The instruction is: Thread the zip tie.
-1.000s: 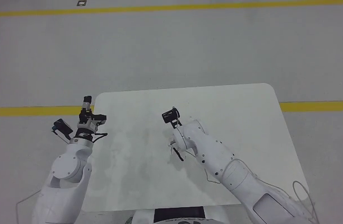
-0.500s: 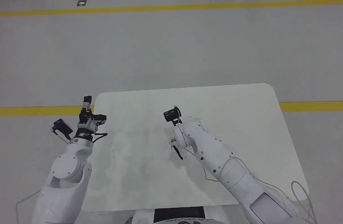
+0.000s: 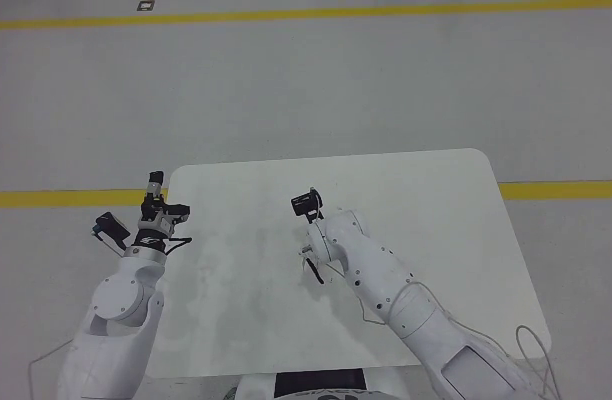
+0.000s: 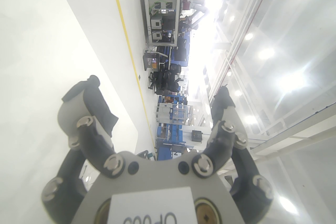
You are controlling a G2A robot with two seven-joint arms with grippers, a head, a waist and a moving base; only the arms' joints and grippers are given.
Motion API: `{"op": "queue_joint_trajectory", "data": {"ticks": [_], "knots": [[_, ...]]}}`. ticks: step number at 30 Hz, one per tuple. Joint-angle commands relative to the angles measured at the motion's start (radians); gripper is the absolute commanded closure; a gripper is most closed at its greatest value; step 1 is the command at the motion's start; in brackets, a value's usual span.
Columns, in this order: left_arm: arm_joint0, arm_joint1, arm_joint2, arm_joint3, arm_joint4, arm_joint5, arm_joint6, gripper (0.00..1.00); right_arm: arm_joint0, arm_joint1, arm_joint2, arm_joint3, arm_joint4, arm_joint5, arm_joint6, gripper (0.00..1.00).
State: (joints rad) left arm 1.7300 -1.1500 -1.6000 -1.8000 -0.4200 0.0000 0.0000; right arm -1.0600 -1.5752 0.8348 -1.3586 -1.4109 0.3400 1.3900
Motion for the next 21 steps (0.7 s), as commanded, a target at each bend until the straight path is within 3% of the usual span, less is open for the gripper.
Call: {"op": "queue_joint_trajectory", "data": {"ticks": [1,9,12,21], "knots": [[0.000,0.000,0.000,0.000,0.000,0.000,0.000,0.00,-0.002,-0.003,0.001,0.007,-0.001,0.000,0.000,1.00],[0.000,0.000,0.000,0.000,0.000,0.000,0.000,0.00,0.006,-0.016,-0.002,0.045,0.009,0.000,0.000,1.00],[0.000,0.000,0.000,0.000,0.000,0.000,0.000,0.00,0.008,-0.019,-0.001,0.053,0.012,0.000,0.000,0.93],[0.000,0.000,0.000,0.000,0.000,0.000,0.000,0.00,0.010,-0.026,0.003,0.069,0.012,0.000,0.000,0.93]]}}
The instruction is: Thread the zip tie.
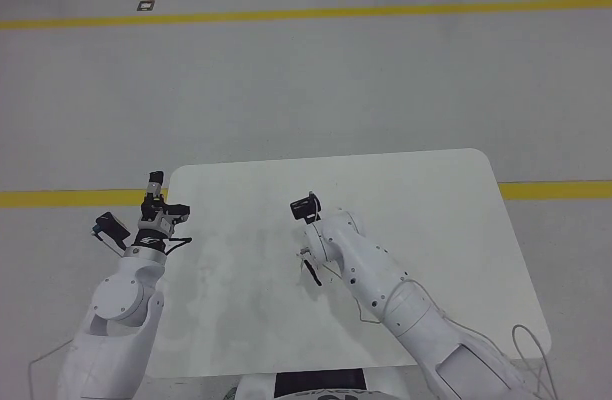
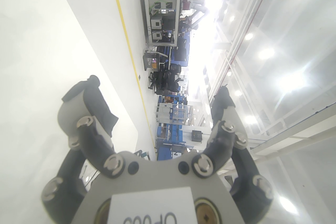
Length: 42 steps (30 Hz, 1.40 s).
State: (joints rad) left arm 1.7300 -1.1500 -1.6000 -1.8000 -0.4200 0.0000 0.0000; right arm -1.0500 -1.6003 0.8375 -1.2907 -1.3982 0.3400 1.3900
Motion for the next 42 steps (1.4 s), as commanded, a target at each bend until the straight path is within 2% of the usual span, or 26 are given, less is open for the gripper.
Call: {"op": "queue_joint_trajectory", "data": {"ticks": [1,10,19,29,36,42], "knots": [[0.000,0.000,0.000,0.000,0.000,0.000,0.000,0.00,0.000,-0.001,0.000,0.002,-0.001,0.000,0.000,0.93],[0.000,0.000,0.000,0.000,0.000,0.000,0.000,0.00,-0.006,-0.004,0.006,0.001,-0.010,-0.006,0.000,0.94],[0.000,0.000,0.000,0.000,0.000,0.000,0.000,0.00,-0.026,-0.005,0.008,-0.025,-0.019,-0.045,-0.009,0.92],[0.000,0.000,0.000,0.000,0.000,0.000,0.000,0.00,-0.026,-0.013,0.002,-0.003,-0.019,-0.064,-0.038,0.89],[0.000,0.000,0.000,0.000,0.000,0.000,0.000,0.00,-0.033,-0.016,-0.010,-0.004,-0.062,-0.067,-0.074,0.90],[0.000,0.000,0.000,0.000,0.000,0.000,0.000,0.00,-0.055,-0.014,-0.014,-0.052,-0.109,-0.084,-0.087,0.82]]}}
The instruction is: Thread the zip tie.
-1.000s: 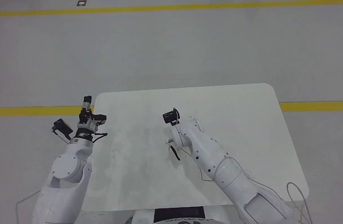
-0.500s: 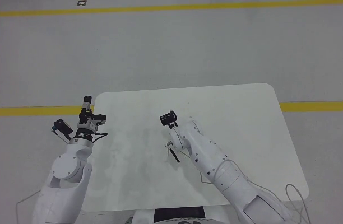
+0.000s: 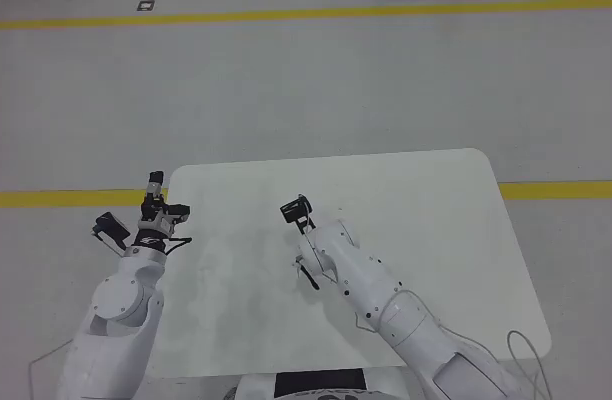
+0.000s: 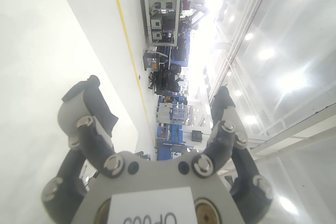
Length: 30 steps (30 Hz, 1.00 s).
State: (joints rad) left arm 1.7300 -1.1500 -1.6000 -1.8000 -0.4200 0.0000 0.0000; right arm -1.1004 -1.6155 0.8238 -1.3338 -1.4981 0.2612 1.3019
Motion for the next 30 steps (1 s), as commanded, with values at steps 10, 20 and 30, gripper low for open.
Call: {"op": "queue_joint_trajectory", "data": {"ticks": [10,20,30], "knots": [[0.000,0.000,0.000,0.000,0.000,0.000,0.000,0.00,-0.030,0.002,0.005,-0.030,-0.048,-0.038,-0.001,0.80],[0.000,0.000,0.000,0.000,0.000,0.000,0.000,0.00,-0.031,-0.005,0.006,-0.007,-0.072,-0.038,-0.022,0.84],[0.000,0.000,0.000,0.000,0.000,0.000,0.000,0.00,-0.021,-0.002,-0.005,0.016,-0.072,-0.026,-0.032,0.83]]}}
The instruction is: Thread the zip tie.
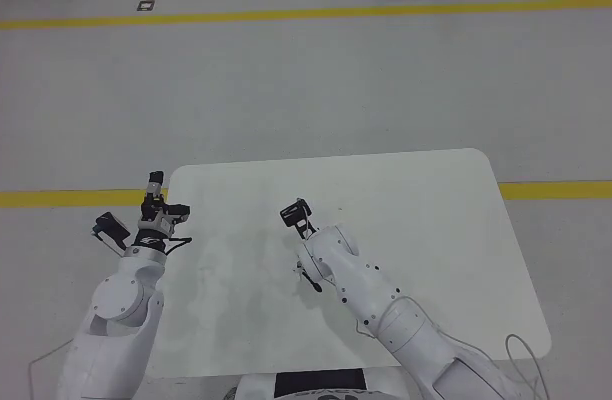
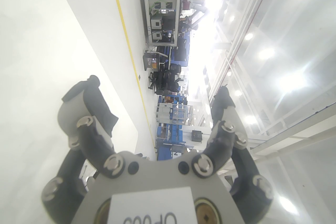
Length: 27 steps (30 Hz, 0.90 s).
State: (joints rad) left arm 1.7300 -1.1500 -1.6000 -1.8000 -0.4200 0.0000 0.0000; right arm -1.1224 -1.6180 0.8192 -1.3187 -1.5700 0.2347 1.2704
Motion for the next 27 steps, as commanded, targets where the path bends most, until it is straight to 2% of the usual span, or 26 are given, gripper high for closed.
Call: {"op": "queue_joint_trajectory", "data": {"ticks": [1,12,14,16,18,27], "knots": [[0.000,0.000,0.000,0.000,0.000,0.000,0.000,0.00,0.001,0.000,-0.001,0.002,0.000,0.001,0.000,0.84],[0.000,0.000,0.000,0.000,0.000,0.000,0.000,0.00,0.002,-0.002,-0.003,0.015,0.000,0.001,0.000,0.87],[0.000,0.000,0.000,0.000,0.000,0.000,0.000,0.00,0.004,-0.002,-0.004,0.018,0.000,0.003,0.003,0.91],[0.000,0.000,0.000,0.000,0.000,0.000,0.000,0.00,0.005,-0.003,-0.004,0.020,0.000,0.004,0.003,1.00],[0.000,0.000,0.000,0.000,0.000,0.000,0.000,0.00,0.006,-0.003,-0.005,0.016,0.000,0.007,0.005,1.00],[0.000,0.000,0.000,0.000,0.000,0.000,0.000,0.00,-0.017,0.005,0.016,-0.082,0.000,-0.001,0.032,1.00]]}}
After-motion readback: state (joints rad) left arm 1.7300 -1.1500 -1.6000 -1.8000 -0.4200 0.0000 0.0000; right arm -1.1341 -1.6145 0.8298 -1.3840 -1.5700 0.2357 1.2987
